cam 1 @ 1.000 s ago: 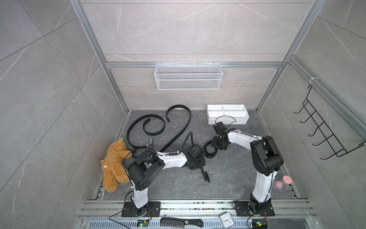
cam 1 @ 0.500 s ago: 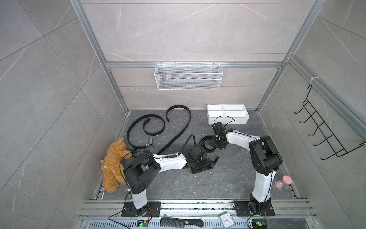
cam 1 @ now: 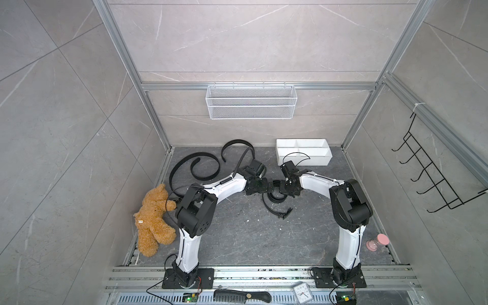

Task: Place the belts into the storage roll
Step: Roll the belt at the center of the board.

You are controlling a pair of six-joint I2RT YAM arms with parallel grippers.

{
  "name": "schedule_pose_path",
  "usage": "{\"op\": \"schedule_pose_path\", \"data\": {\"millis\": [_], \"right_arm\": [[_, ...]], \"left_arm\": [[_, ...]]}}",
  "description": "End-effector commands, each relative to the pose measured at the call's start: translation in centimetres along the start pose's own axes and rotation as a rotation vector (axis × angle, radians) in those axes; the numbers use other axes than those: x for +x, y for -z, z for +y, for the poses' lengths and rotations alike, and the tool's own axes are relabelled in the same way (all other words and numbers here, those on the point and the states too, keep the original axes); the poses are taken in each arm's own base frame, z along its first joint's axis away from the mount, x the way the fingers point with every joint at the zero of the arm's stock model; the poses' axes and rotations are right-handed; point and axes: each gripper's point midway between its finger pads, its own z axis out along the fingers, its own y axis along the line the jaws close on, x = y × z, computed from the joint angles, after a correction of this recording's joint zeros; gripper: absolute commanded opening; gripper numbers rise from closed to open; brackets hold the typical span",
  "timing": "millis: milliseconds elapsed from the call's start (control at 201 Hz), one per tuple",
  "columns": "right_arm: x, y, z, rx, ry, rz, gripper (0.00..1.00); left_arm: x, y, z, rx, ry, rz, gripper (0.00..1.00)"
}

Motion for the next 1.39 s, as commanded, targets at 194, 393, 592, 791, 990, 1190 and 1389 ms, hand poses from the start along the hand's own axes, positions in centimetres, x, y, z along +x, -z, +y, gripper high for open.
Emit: {"op": "schedule_pose_path", "data": {"millis": [194,393,592,791,990,1190,1389], "right_arm": [[6.1,-3.6,-0.9,0.023,0.033,0.218,0.09],[6.6,-3.8,-0.5,0.008,0.046,0.234,0.10],[6.9,-3.1,-0.2,0.001,0.056,0.248,0.29],[5.6,0.5,0.3,-0.031,0.052,0.206,0.62],[5.8,4.7,-0.5,-0.036,-0.014,0.177,0.67],[6.9,9.7,-2.1,-0.047,-0.109,0.099,0.66],[11.0,12.4,-1.9,-0.081,-0.225,0.098,0.66]], "left_arm": [[-0.3,-2.9,0.3,-0.033,-0.095,0.041,0.94],[-0.7,-4.5,2.1,-0.130,-0.077,0.048,0.78],[0.9,-6.7,3.0,-0.134,-0.051,0.110,0.49],[1.9,-6.6,3.9,-0.160,-0.026,0.122,0.20],[2.3,-5.9,4.6,-0.196,-0.006,0.112,0.11],[3.5,-4.7,4.9,-0.284,-0.018,0.128,0.04],[5.0,-3.4,6.1,-0.412,-0.054,0.168,0.02]]}}
